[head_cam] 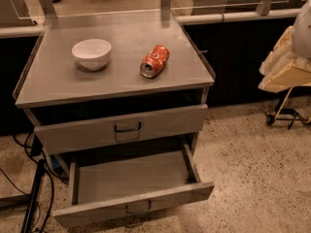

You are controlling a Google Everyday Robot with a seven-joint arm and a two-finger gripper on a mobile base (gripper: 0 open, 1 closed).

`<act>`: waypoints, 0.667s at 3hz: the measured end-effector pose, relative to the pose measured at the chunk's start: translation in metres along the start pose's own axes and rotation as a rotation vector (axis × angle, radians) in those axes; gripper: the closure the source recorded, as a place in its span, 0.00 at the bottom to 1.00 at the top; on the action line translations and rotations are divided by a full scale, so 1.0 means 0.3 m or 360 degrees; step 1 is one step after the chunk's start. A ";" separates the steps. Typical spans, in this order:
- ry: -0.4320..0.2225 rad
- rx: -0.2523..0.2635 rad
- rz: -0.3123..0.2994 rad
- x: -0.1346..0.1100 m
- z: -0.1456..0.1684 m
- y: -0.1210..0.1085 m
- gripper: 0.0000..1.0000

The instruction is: Close middle drawer

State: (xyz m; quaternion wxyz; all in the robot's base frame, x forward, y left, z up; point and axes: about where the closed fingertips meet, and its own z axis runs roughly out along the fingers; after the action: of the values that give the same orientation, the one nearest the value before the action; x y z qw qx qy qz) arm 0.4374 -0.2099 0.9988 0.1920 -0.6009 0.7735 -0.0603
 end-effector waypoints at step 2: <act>0.0000 0.0000 0.0000 0.000 0.000 0.000 1.00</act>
Offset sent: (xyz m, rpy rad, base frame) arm 0.0000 0.0000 0.0000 0.0000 -0.0001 0.0000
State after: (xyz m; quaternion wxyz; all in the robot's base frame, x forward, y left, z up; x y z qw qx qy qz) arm 0.4374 -0.2099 0.9988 0.1921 -0.6009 0.7735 -0.0603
